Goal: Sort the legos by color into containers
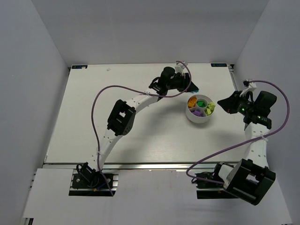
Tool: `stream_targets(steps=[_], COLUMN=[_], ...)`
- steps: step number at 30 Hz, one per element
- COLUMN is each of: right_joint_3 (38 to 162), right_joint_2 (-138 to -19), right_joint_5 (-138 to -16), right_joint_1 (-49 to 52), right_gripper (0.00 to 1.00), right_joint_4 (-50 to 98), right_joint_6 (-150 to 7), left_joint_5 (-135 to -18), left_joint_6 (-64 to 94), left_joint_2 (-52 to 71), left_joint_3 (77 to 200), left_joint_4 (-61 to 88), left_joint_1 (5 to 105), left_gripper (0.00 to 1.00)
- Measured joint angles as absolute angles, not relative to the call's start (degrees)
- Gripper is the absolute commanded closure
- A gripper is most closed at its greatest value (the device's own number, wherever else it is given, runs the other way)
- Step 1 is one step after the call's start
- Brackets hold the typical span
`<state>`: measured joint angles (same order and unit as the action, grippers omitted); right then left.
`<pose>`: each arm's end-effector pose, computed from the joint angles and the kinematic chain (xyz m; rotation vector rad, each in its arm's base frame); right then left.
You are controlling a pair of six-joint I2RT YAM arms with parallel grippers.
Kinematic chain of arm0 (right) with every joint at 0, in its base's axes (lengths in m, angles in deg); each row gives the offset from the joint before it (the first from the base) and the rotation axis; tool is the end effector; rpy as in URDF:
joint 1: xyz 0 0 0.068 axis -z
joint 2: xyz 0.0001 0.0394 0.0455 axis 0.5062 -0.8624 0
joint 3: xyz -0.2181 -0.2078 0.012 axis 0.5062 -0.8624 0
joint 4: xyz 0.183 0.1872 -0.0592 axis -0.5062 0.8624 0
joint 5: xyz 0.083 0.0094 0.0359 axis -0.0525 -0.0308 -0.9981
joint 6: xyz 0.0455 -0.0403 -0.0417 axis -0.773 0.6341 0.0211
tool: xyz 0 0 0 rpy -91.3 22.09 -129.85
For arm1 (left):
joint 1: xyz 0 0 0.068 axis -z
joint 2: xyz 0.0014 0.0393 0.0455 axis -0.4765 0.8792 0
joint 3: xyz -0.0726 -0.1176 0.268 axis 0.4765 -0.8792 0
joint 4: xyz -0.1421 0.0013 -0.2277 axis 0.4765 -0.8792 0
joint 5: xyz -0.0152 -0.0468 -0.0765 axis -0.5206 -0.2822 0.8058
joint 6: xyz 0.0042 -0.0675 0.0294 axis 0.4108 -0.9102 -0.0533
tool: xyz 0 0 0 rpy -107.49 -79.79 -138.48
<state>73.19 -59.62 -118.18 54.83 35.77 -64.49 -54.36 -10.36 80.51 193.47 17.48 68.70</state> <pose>0.2422 -0.0593 0.3245 -0.1210 1.8968 0.5593 0.4732 -0.4414 0.2211 0.4834 1.9550 -1.3905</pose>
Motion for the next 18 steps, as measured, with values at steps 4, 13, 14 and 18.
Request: stream_targets(steps=[4,13,14,18], right_joint_3=[73.2,76.1,76.3,75.4], right_joint_2=[-60.7,-64.9,-65.0,-62.7], right_joint_5=[-119.8,-135.0,-136.4,-137.6], right_joint_1=[54.8,52.9,52.2,49.0], right_gripper=[0.74,0.25,0.24,0.23], right_joint_4=[35.8,40.9,41.8,41.3], right_joint_6=[-63.8,-42.3,-37.4,-22.8], left_joint_5=[-54.3,-53.7,-53.9,-54.4], left_joint_6=[-11.1,-12.9,-13.7,-17.8], left_joint_2=[80.8,70.8,68.1,57.5], left_joint_3=[194.0,177.9,174.4,164.6], left_joint_4=[20.1,25.8,25.9,26.4], left_joint_1=[70.3,70.9,70.8,69.9], left_gripper=[1.00,1.00,1.00,1.00])
